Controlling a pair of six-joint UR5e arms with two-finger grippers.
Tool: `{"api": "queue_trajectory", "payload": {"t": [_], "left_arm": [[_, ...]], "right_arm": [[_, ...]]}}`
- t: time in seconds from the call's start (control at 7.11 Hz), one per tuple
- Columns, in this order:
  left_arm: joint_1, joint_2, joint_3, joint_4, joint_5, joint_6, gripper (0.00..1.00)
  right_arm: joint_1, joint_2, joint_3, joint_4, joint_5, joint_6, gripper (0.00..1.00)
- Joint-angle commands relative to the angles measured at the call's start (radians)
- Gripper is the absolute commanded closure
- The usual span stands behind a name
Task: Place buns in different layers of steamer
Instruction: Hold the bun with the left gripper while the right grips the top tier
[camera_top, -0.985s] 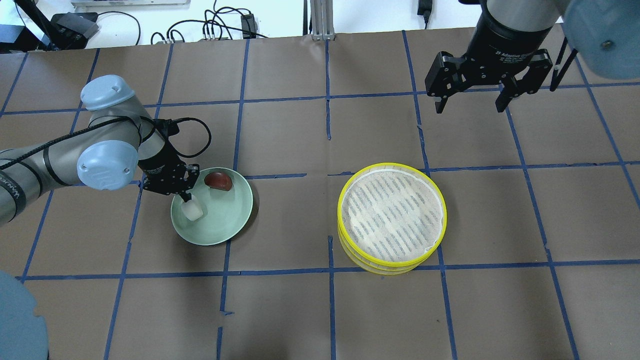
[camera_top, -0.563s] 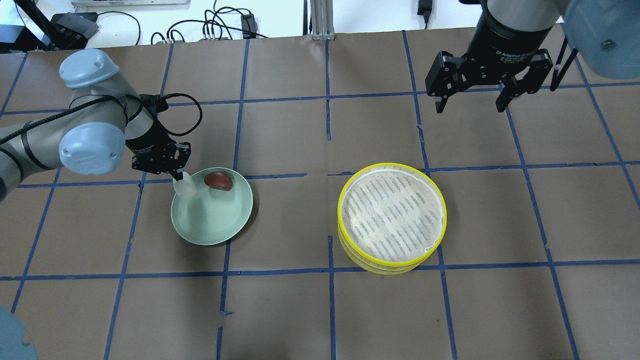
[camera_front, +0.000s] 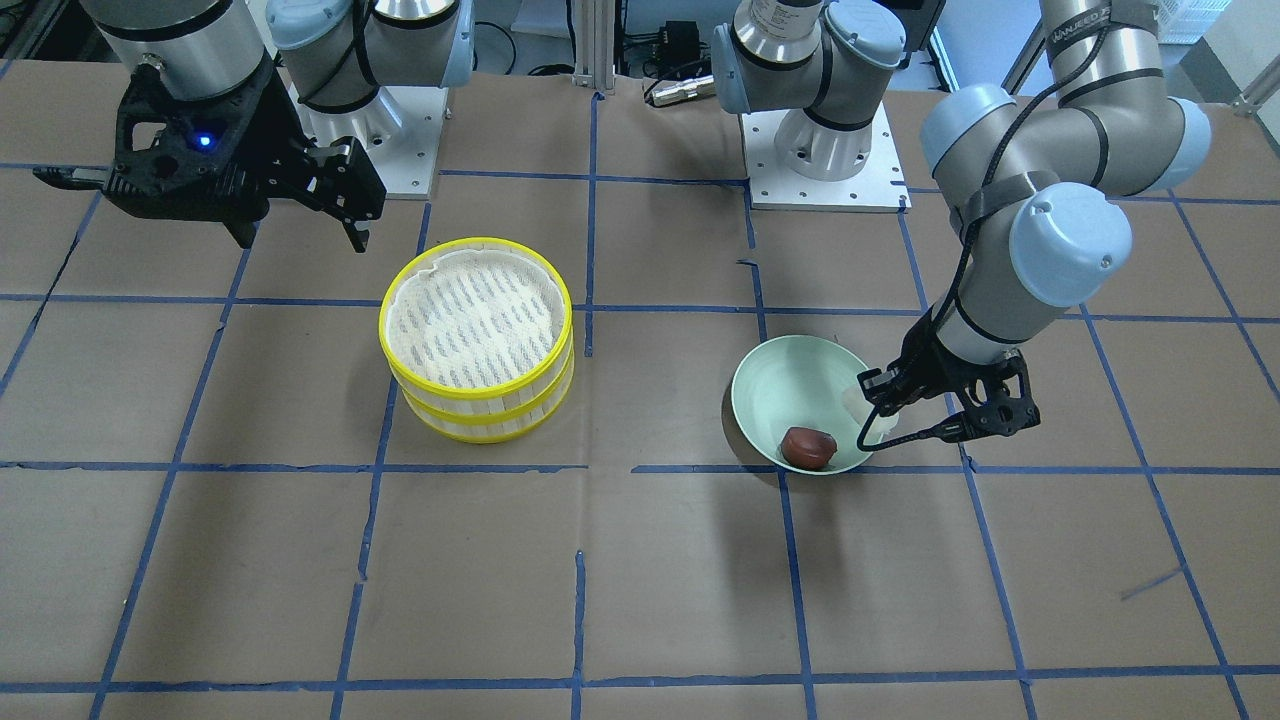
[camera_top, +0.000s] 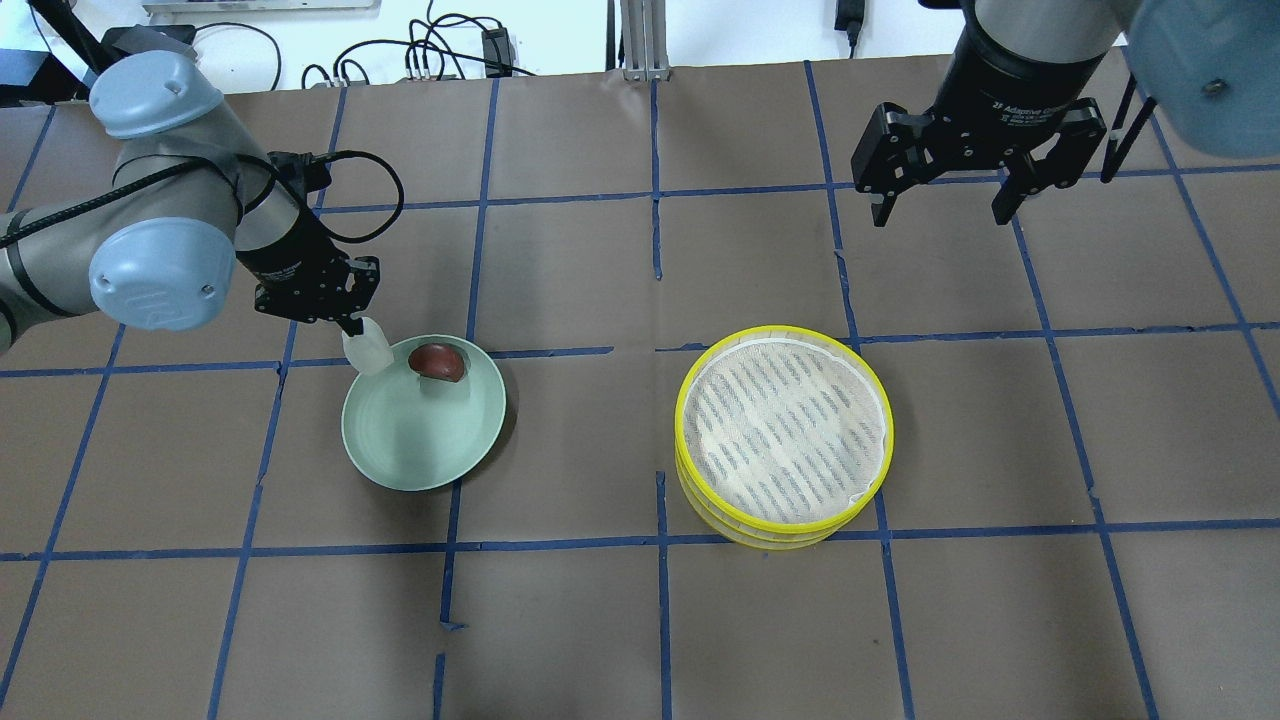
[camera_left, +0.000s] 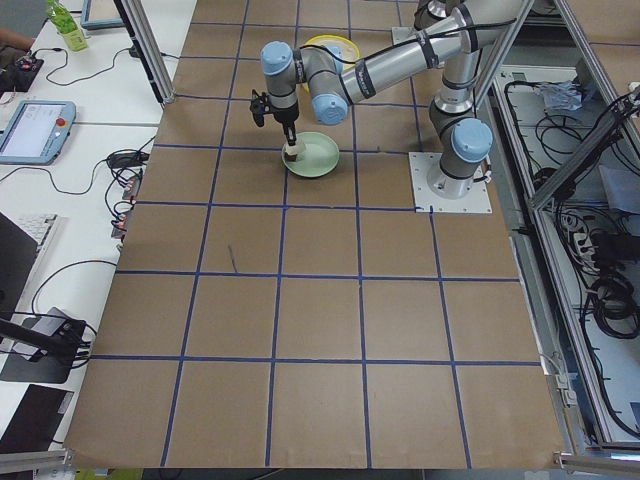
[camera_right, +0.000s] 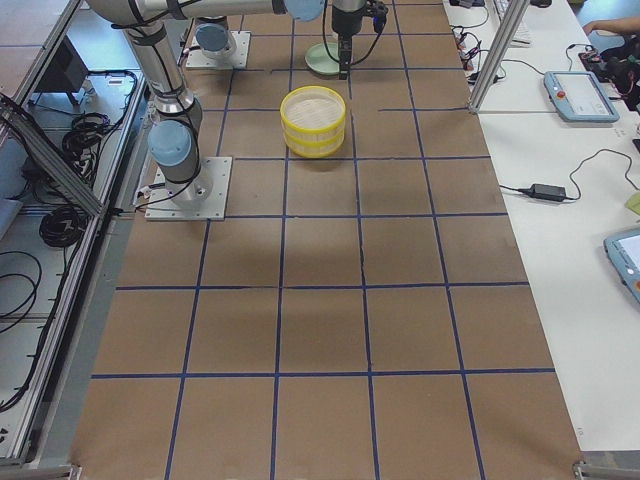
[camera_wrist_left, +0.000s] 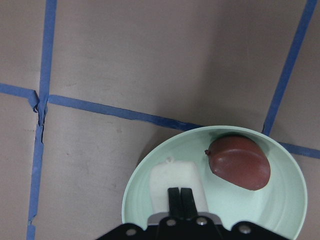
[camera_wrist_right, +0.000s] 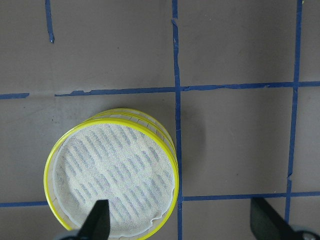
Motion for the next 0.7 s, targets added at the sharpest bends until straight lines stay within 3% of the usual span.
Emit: {"api": "queue_trajectory", "payload": {"t": [0.0, 0.14, 0.28, 0.56], "left_arm": [[-0.045, 0.005, 0.06, -0.051, 0.002, -0.039, 1.0], [-0.045, 0.007, 0.064, -0.059, 0.003, -0.038, 1.0], [-0.045, 0.007, 0.064, -0.061, 0.003, -0.039, 1.0], [-0.046, 0.008, 0.062, -0.061, 0.002, -0.039, 1.0]], "right_arm": [[-0.001, 0.0, 0.0, 0.0, -0.001, -0.001, 0.0], [0.0, 0.001, 0.02, 0.006, -0.002, -0.03, 0.0], [0.013, 0.001, 0.11, -0.033, 0.004, -0.05, 0.01], [0.005, 0.02, 0.352, -0.285, 0.001, -0.063, 0.04]]}}
